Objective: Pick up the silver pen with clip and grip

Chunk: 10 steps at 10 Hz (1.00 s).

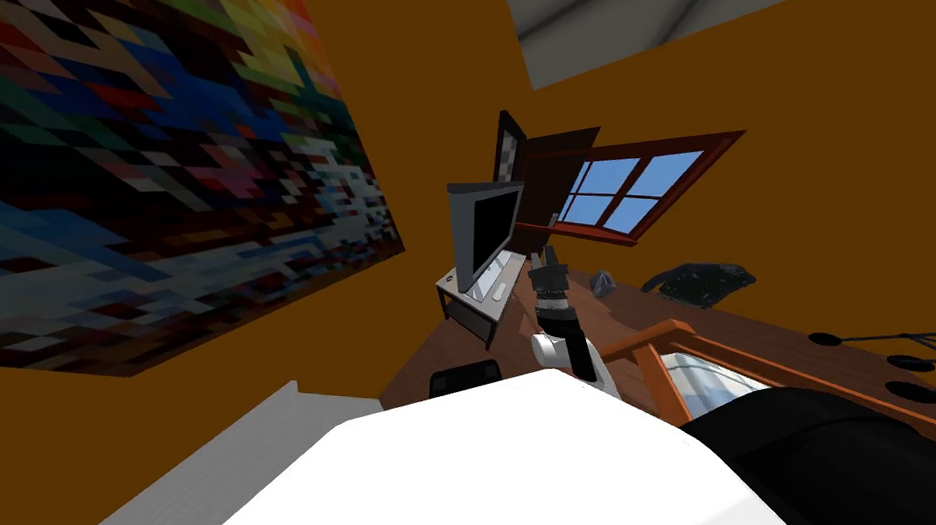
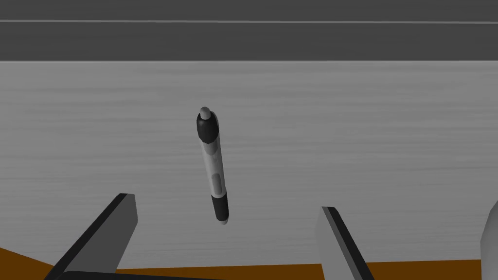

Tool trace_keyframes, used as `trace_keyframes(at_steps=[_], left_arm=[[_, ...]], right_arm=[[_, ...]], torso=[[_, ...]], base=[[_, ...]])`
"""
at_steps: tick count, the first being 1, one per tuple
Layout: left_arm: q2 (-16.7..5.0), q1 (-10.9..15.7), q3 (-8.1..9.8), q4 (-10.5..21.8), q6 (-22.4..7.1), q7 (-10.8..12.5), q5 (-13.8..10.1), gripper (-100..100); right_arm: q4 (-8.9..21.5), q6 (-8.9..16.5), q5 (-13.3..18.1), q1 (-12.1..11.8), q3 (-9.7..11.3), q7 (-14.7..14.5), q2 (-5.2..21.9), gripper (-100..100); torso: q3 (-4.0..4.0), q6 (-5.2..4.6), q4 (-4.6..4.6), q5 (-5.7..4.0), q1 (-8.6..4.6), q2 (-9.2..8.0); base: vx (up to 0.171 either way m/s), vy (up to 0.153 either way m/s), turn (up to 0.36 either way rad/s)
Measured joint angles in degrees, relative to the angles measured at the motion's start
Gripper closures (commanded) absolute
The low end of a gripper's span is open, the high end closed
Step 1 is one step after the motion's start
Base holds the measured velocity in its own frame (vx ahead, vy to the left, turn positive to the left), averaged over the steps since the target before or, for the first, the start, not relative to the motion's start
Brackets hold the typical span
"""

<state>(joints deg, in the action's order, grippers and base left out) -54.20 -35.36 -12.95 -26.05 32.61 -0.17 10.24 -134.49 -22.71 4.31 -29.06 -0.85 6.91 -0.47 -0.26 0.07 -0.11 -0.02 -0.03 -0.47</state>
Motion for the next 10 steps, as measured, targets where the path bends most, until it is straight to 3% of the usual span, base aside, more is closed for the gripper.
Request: trace_keyframes(at_steps=[2,10], left_arm=[[-0.5,-0.2,-2.52,-1.8,-2.4,0.3,-3.3,-100],[-2.5,-3.0,-9.35,-10.9,-12.3,1.8,-15.4,-100]], right_arm=[[0.0,0.0,0.0,0.0,0.0,0.0,0.0,0],[0.0,0.0,0.0,0.0,0.0,0.0,0.0,0]], torso=[[-0.03,-0.05,-0.01,-0.01,-0.02,-0.07],[0.02,0.02,0.01,0.0,0.0,0.03]], base=[[-0.109,-0.009,-0.178],[-0.095,-0.006,-0.147]])
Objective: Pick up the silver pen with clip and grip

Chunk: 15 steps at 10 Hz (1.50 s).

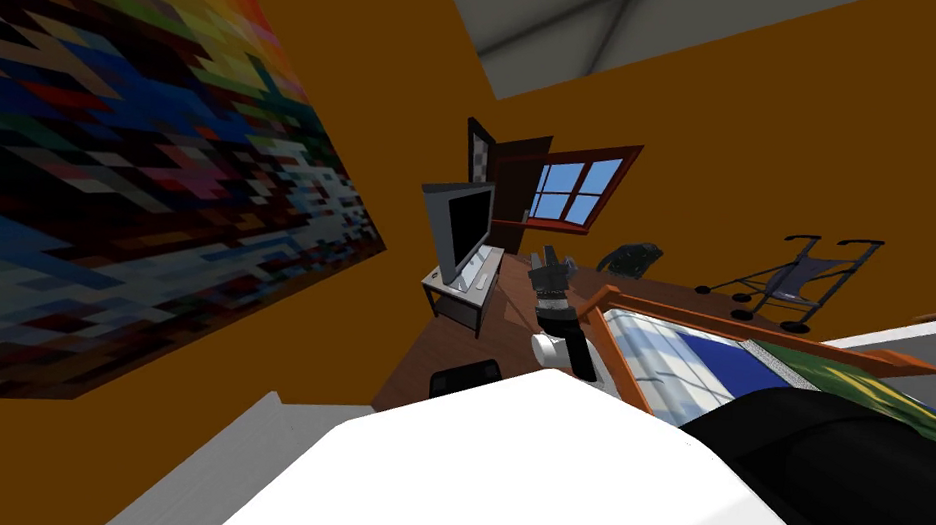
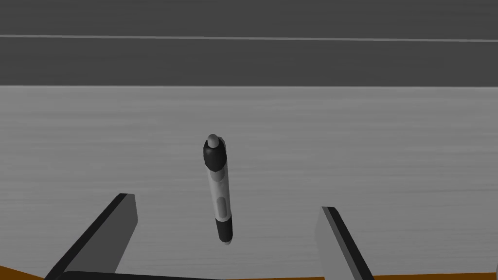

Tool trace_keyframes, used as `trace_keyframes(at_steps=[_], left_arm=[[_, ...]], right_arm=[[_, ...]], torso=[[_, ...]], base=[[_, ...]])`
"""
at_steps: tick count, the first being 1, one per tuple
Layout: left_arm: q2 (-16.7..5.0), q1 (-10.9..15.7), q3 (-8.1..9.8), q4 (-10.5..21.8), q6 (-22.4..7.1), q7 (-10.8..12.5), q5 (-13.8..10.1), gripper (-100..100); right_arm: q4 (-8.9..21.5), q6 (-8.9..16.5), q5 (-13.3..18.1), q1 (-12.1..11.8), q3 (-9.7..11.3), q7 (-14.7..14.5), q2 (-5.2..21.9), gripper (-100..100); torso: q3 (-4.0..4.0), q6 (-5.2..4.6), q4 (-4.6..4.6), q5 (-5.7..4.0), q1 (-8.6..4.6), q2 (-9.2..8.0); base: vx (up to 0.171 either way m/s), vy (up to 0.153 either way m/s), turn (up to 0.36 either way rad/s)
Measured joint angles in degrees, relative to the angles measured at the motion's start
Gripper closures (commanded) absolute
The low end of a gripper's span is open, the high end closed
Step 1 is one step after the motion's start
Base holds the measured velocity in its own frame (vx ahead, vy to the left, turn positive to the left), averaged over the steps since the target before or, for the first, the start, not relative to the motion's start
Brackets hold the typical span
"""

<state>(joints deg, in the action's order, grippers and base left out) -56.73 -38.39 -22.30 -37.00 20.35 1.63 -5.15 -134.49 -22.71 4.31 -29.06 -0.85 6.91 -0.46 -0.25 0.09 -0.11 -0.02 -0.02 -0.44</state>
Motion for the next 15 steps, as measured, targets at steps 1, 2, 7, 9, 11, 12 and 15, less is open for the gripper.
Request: trace_keyframes(at_steps=[1,2,7,9,11,12,15], left_arm=[[-0.3,-0.3,-1.06,-1.2,-1.2,0.2,-1.6,-100],[-0.3,-0.3,-1.2,-1.4,-1.5,0.3,-1.8,100],[-0.3,-0.3,-1.16,-1.4,-1.5,0.3,-1.9,0],[-0.2,-0.6,0.8,-1.6,-0.9,-0.2,-0.5,100],[0.4,0.0,1.41,0.9,1.2,-0.4,1.7,100],[0.6,0.8,2.07,2.5,2.6,-0.4,3.3,100],[1.4,1.7,5.21,6.2,6.7,-1.0,8.0,100]], right_arm=[[0.0,0.0,0.0,0.0,0.0,0.0,0.0,0],[0.0,0.0,0.0,0.0,0.0,0.0,0.0,0],[0.0,0.0,0.0,0.0,0.0,0.0,0.0,0],[0.0,0.0,0.0,0.0,0.0,0.0,0.0,0],[0.0,0.0,0.0,0.0,0.0,0.0,0.0,0],[0.0,0.0,0.0,0.0,0.0,0.0,0.0,0],[0.0,0.0,0.0,0.0,0.0,0.0,0.0,0]], torso=[[-0.01,-0.04,0.0,0.0,0.0,-0.03],[0.05,0.01,0.02,0.01,0.04,0.09],[0.18,-0.01,0.09,0.04,0.14,0.3],[0.34,0.16,0.17,0.02,0.13,0.57],[0.38,-0.13,0.15,0.03,0.18,0.65],[0.4,-0.01,0.17,0.02,0.21,0.68],[0.42,0.04,0.19,0.02,0.12,0.7]], base=[[-0.048,-0.006,-0.042],[-0.008,-0.001,0.009],[0.0,0.0,0.0],[0.118,0.01,0.286],[0.076,0.015,0.025],[0.124,0.039,0.254],[0.093,-0.001,0.134]])
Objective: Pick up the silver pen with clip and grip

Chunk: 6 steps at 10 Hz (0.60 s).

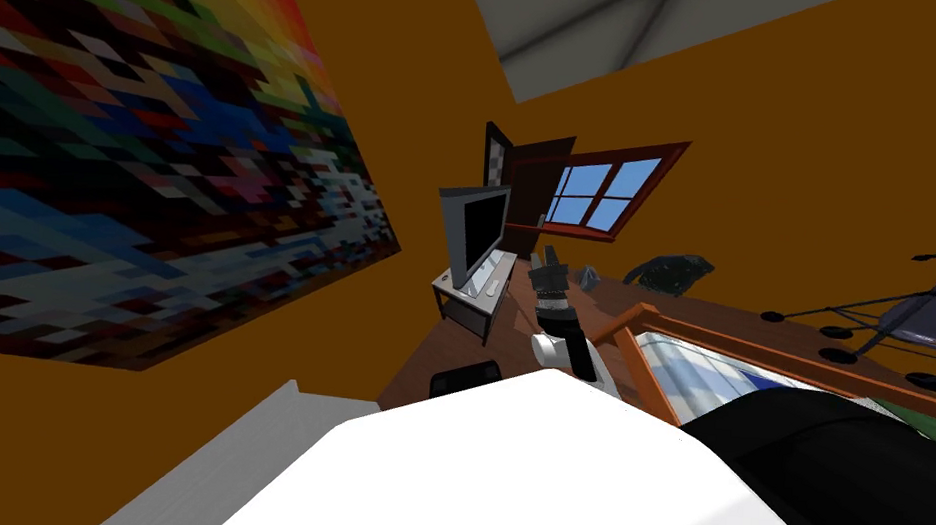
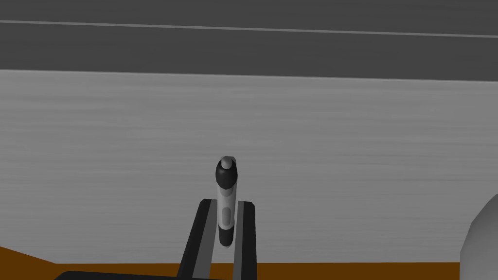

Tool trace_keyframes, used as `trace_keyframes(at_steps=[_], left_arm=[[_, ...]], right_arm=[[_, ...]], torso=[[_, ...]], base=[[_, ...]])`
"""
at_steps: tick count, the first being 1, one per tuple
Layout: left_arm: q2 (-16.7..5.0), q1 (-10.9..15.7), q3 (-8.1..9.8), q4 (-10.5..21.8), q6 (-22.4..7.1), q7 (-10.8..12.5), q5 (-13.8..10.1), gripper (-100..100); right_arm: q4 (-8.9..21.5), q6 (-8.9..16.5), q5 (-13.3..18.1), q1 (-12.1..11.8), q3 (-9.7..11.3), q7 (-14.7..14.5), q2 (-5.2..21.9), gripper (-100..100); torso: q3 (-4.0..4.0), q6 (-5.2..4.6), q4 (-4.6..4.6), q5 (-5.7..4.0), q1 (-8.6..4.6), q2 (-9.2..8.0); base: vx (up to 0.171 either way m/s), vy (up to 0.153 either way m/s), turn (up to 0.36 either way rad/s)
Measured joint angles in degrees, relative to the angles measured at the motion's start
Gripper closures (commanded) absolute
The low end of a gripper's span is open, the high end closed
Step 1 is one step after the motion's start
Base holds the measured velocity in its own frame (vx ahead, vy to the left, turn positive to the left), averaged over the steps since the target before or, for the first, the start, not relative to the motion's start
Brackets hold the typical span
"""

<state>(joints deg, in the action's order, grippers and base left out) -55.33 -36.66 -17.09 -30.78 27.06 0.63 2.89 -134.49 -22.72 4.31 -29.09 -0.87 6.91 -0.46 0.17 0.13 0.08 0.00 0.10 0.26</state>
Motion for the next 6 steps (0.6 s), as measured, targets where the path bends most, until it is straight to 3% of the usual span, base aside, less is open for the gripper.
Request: trace_keyframes(at_steps=[6], left_arm=[[1.5,1.8,5.17,6.3,7.0,-1.0,8.8,100]], right_arm=[[0.0,0.0,0.0,0.0,0.0,0.0,0.0,0]], torso=[[-0.03,-0.03,-0.02,0.0,-0.01,-0.06]], base=[[0.098,-0.004,0.152]])
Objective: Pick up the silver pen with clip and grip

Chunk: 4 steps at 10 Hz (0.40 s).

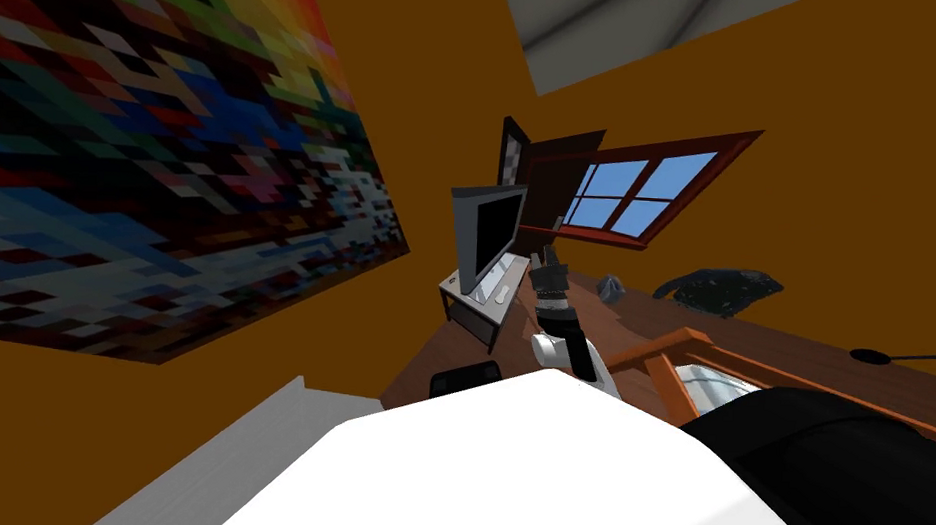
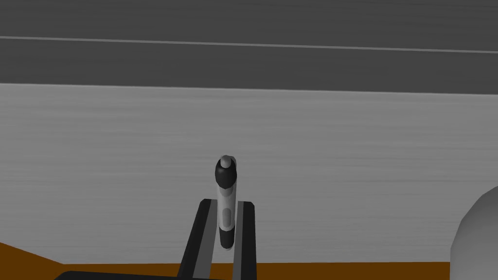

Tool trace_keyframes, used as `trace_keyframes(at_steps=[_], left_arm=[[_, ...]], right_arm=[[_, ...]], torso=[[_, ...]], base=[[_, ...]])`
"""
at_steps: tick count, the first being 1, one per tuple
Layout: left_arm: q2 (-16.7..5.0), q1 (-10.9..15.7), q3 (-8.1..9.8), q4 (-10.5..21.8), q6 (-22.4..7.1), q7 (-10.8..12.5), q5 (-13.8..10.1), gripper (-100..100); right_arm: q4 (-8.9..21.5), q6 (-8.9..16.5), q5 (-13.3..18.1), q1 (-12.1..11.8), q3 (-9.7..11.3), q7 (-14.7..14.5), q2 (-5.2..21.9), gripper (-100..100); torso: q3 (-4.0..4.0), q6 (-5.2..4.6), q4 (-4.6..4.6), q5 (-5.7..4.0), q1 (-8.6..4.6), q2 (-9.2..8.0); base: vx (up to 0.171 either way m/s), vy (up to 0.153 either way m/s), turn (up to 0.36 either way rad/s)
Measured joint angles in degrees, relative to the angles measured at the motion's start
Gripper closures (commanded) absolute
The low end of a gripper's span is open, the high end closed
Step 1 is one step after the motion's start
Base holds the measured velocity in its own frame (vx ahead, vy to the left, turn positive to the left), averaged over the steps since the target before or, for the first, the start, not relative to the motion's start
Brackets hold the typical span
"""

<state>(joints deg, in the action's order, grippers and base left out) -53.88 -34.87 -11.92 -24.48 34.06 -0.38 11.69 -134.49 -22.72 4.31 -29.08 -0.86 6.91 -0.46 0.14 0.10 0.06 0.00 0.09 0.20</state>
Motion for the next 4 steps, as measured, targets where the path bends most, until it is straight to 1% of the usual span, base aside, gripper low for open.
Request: trace_keyframes(at_steps=[1,2,3,4], left_arm=[[0.2,0.1,1.06,0.6,1.0,-0.1,1.6,100],[0.4,0.3,1.58,1.5,1.8,-0.2,2.7,100],[0.7,1.1,2.57,3.4,3.4,-0.5,4.3,100],[0.8,1.1,2.67,3.6,3.8,-0.6,4.5,0]], right_arm=[[0.0,0.0,0.0,0.0,0.0,0.0,0.0,0],[0.0,0.0,0.0,0.0,0.0,0.0,0.0,0],[0.0,0.0,0.0,0.0,0.0,0.0,0.0,0],[0.0,0.0,0.0,0.0,0.0,0.0,0.0,0]], torso=[[0.01,0.07,0.01,0.01,0.01,0.02],[-0.01,0.01,0.0,0.02,0.04,-0.02],[-0.01,0.08,0.01,0.03,0.03,-0.02],[-0.07,-0.02,-0.03,0.03,0.04,-0.13]], base=[[0.079,-0.001,0.099],[0.085,-0.005,0.166],[0.042,-0.009,0.055],[0.006,-0.003,-0.006]])
